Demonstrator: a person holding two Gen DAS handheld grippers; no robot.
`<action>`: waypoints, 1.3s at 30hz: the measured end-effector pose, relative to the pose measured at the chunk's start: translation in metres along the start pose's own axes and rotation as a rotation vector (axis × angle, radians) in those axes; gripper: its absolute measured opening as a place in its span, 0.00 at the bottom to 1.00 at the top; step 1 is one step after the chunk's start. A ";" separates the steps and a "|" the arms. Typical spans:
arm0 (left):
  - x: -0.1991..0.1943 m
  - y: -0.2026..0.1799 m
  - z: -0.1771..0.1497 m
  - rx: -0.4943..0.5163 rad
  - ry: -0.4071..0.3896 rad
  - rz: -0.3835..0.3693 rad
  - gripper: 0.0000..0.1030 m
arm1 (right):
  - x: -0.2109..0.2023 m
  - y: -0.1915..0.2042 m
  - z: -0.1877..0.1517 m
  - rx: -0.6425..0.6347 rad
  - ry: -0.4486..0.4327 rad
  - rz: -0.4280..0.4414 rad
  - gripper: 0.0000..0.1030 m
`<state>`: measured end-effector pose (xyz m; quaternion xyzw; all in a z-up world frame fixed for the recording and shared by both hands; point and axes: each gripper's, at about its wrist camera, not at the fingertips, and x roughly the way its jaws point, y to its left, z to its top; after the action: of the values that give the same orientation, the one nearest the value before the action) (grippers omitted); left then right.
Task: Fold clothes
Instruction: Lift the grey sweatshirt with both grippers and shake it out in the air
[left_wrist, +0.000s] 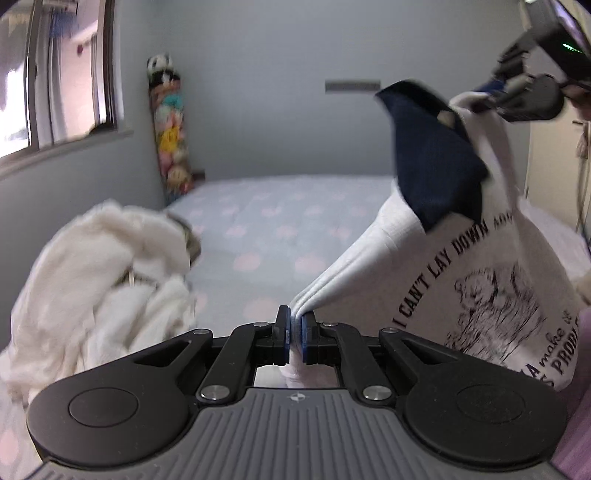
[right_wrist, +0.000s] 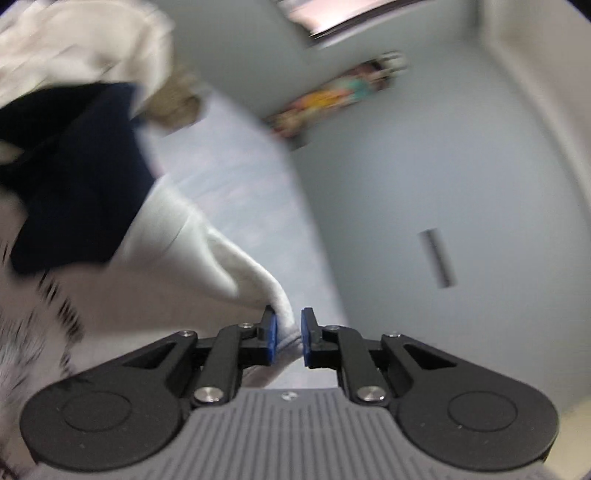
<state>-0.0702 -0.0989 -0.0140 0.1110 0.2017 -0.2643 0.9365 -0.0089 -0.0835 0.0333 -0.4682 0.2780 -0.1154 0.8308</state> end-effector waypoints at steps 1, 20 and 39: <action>-0.004 0.001 0.012 0.010 -0.029 0.010 0.03 | -0.005 -0.010 0.003 0.022 -0.022 -0.039 0.14; -0.118 -0.011 0.235 0.165 -0.696 0.194 0.04 | -0.164 -0.175 -0.006 0.376 -0.283 -0.454 0.14; -0.197 -0.031 0.213 0.168 -1.021 0.172 0.03 | -0.310 -0.158 -0.049 0.493 -0.474 -0.479 0.15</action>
<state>-0.1723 -0.1029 0.2593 0.0590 -0.3123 -0.2221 0.9218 -0.2795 -0.0628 0.2566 -0.3203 -0.0738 -0.2576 0.9086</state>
